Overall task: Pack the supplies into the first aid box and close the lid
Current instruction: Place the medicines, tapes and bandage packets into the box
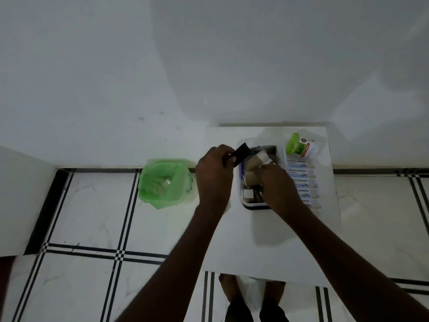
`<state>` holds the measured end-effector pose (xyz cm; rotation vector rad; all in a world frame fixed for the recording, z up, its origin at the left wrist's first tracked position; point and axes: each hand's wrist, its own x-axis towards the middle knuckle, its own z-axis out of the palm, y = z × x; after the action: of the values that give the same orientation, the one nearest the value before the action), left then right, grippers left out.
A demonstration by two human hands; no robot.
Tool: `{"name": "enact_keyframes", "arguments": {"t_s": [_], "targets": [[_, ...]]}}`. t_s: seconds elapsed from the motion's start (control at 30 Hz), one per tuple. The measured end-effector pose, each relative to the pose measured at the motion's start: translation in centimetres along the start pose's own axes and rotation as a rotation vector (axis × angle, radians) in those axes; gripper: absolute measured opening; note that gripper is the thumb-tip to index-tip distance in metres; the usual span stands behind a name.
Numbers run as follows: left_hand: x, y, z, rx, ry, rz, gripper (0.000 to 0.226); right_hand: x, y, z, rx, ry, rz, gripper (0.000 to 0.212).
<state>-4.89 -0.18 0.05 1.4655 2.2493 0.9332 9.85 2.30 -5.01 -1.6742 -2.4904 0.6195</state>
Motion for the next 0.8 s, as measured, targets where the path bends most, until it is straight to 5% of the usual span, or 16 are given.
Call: {"name": "enact_keyframes", "arguments": {"t_s": [0.3, 0.53, 0.8], "targets": [[4.6, 0.0, 5.8, 0.538, -0.121, 0.353, 0.007, 0.2, 1.3, 1.3, 0.083, 0.070, -0.103, 0.035], [5.0, 0.3, 6.5, 0.744, -0.203, 0.468, 0.020, -0.2, 2.0, 1.3, 0.010, 0.055, -0.116, 0.042], [5.0, 0.6, 7.0, 0.741, -0.103, 0.603, 0.028, -0.4, 1.7, 1.1, -0.018, 0.061, -0.100, 0.057]]}}
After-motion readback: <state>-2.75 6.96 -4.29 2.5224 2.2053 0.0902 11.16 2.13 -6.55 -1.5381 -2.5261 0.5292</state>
